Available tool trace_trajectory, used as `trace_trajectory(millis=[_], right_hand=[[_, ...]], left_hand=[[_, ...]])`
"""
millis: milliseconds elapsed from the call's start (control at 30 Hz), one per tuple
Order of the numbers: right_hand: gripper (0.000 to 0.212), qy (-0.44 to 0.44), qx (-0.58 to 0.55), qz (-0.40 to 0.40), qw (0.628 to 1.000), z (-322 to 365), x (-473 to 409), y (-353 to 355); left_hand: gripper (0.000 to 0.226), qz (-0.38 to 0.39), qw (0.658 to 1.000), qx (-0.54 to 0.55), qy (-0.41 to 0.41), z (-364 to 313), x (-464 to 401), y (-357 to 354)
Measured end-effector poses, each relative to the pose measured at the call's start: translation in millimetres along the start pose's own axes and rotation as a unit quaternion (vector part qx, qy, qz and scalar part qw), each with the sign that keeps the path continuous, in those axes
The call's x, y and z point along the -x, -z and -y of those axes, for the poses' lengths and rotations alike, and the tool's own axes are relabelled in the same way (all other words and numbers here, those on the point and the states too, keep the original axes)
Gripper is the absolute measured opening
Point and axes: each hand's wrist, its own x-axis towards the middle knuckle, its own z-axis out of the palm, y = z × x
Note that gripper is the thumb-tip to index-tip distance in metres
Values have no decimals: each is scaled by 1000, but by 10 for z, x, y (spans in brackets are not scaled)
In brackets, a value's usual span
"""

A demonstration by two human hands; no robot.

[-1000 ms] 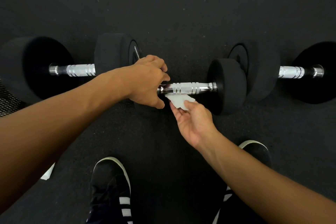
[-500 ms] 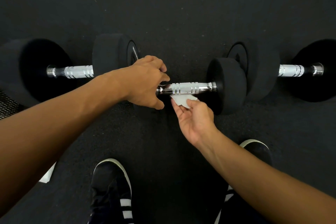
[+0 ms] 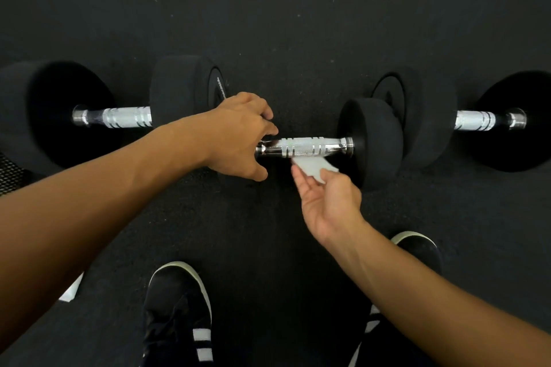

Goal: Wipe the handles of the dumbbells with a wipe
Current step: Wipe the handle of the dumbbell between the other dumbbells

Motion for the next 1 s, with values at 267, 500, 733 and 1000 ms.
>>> trace_trajectory(millis=[267,500,733,1000], right_hand=[[31,22,-2,-24,999,-35,26,-41],[44,66,43,-102,992,-29,46,-194],[40,76,-20,-115,990,9,90,-280],[39,174,187,61,965,40,466,-95]], left_hand=[[88,3,1000,-1,0,12,-9,3],[88,4,1000,-6,2,-1,-6,7],[88,7,1000,-7,-1,0,-2,22],[95,-1,997,71,4,-2,22,58]])
